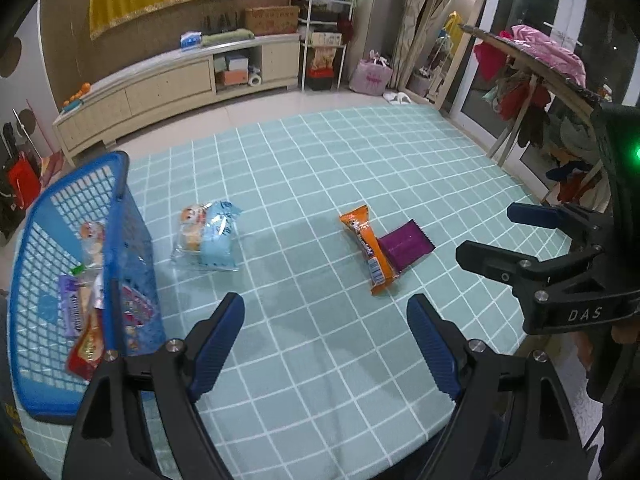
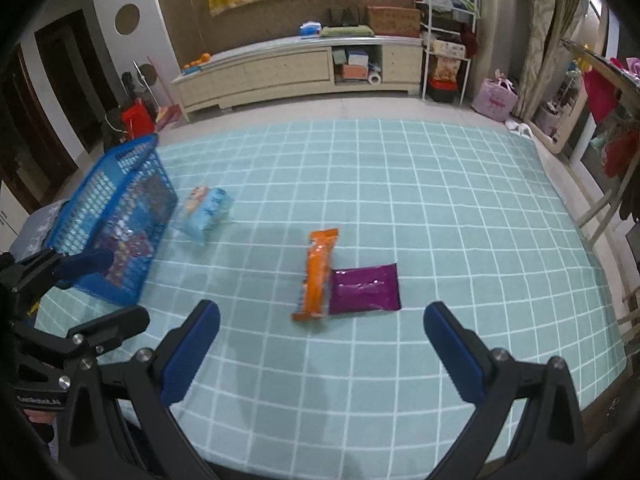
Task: Organize snacks
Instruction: 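Move both tools back over the orange bar and purple pack, then grasp the purple pack with the right tool while the left approaches the orange bar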
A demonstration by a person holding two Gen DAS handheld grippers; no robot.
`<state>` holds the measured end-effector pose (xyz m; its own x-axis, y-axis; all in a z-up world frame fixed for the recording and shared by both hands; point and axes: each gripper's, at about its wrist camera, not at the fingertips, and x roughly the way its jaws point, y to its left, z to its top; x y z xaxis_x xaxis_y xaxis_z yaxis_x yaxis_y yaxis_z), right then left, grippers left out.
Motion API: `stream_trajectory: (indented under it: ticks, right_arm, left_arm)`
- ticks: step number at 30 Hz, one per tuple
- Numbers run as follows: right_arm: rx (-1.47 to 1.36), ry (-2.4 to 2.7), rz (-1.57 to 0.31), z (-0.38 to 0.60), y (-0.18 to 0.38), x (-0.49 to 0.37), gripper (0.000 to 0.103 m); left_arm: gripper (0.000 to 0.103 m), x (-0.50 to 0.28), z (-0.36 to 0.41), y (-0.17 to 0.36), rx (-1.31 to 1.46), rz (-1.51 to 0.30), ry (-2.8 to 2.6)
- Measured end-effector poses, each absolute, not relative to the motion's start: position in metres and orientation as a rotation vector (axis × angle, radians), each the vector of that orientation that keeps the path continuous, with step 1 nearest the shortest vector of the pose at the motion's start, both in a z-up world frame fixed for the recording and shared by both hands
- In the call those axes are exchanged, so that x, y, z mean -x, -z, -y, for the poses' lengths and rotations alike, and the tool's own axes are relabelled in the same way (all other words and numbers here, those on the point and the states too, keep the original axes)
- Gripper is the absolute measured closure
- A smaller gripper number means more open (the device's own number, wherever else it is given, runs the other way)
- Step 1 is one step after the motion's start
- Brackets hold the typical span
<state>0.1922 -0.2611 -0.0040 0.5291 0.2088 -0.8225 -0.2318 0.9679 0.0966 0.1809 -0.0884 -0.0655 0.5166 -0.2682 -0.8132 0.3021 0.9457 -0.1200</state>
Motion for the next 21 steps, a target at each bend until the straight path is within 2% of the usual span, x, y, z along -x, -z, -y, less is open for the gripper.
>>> stream_trajectory:
  ticks: [21]
  right_arm:
    - [0.136, -0.22, -1.145, 0.285, 0.104, -0.255, 0.0]
  left_arm:
    - [0.021, -0.243, 0.117, 0.143, -0.002, -1.117, 0.376]
